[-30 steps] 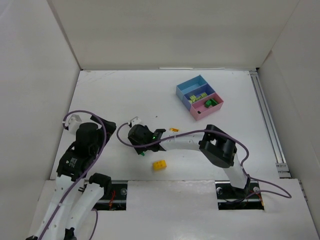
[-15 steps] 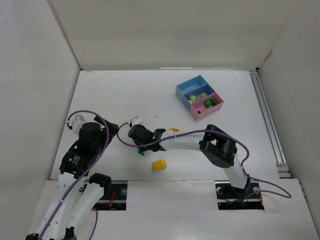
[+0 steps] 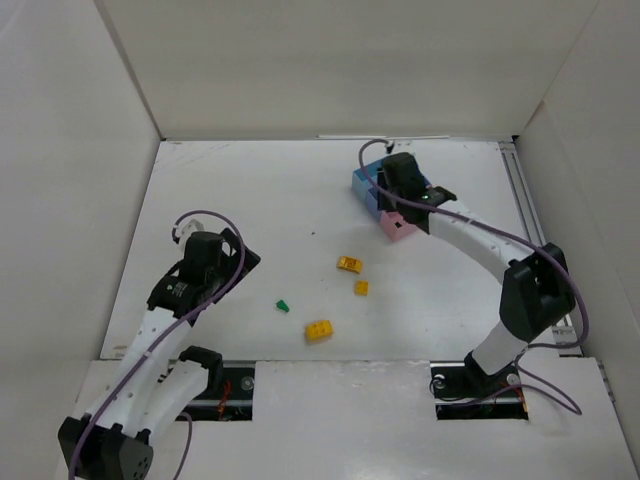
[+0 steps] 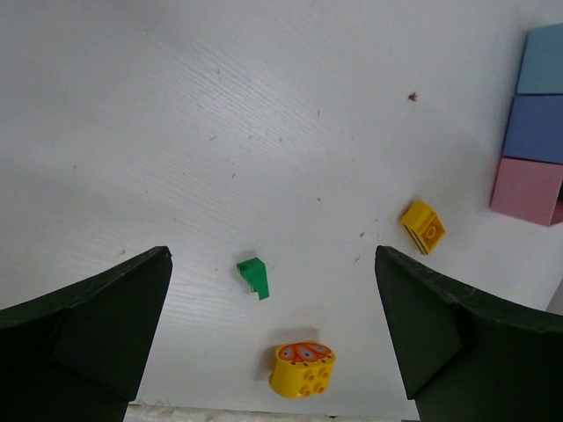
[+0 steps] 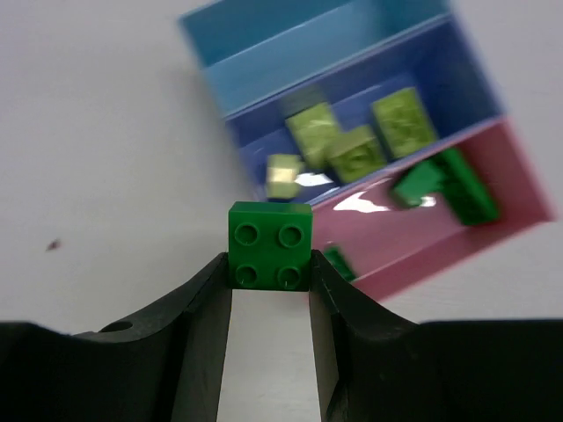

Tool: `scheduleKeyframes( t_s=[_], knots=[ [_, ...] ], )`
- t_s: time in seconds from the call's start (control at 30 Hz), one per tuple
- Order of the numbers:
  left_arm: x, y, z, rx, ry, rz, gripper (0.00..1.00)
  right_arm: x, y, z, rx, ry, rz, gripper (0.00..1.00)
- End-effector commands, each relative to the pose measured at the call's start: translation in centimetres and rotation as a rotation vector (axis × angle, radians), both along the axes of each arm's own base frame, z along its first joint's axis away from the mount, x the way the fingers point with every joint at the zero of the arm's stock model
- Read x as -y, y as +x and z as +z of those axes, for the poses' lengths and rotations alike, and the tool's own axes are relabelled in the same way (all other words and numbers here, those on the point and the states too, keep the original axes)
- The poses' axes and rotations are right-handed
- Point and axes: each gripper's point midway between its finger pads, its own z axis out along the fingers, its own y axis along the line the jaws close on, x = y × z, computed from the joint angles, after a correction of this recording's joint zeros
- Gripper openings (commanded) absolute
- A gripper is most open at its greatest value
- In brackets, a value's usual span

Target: Sort the legos into containers by color

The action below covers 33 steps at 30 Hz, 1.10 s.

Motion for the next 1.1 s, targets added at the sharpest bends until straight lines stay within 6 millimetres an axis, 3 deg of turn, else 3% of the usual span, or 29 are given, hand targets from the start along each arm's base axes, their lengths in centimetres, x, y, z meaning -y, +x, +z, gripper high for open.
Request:
scheduleKeyframes(
  t_s=[0.0, 0.2, 0.27, 0.47, 0.53, 0.57, 0.63, 0.77, 0.83, 0.93, 0.97, 1.07],
  knots=[
    [1.4, 1.0, -0.5, 0.015, -0.019, -0.079, 1.0, 4.5, 0.9, -0.5, -0.035, -0.076, -0.039, 0.25],
    [2.4, 0.2, -4.3, -0.081, -0.042, -0.132, 1.0, 9.9, 2.8, -2.4, -0.103, -0.11, -0.136, 0.27],
    [3.2, -0.1, -5.2, -0.108, -0.07, -0.157, 1.0, 10.5, 3.6, -2.8, -0.115, -0.08, -0.126, 0.28],
    [4.5, -0.9, -7.0, -0.164, -0.077, -0.191, 1.0, 10.1, 4.4, -3.4, -0.128, -0.093, -0.095, 0.35],
    [4.7, -1.1, -7.4, -0.182, -0.071, -0.199, 1.0, 10.1, 4.4, -3.4, -0.128, -0.086, -0.101, 0.44],
    [4.7, -1.1, -7.7, -0.197, -0.067, -0.198, 1.0, 10.1, 4.1, -3.9, -0.14, -0.09, -0.101, 0.56],
    [4.8, -1.0, -7.8, -0.198, -0.053, -0.208, 1.0, 10.1, 4.4, -3.7, -0.128, -0.086, -0.101, 0.63],
    [4.7, -1.0, -8.4, -0.217, -0.041, -0.215, 1.0, 10.1, 3.8, -3.2, -0.128, -0.1, -0.107, 0.67],
    [4.8, -1.0, -8.4, -0.214, -0.031, -0.216, 1.0, 10.2, 3.8, -1.9, -0.101, -0.099, -0.101, 0.67],
    [4.0, -0.7, -7.9, -0.208, 0.005, -0.187, 1.0, 6.7, 3.2, 0.8, 0.005, -0.169, 0.1, 0.66],
    [3.9, -0.3, -7.2, -0.188, 0.006, -0.17, 1.0, 3.6, 1.8, 0.8, 0.021, -0.194, 0.196, 0.66],
    [2.9, 1.0, -4.1, -0.099, 0.029, -0.106, 1.0, -1.7, -0.8, 2.5, 0.112, -0.258, 0.402, 0.66]
  ],
)
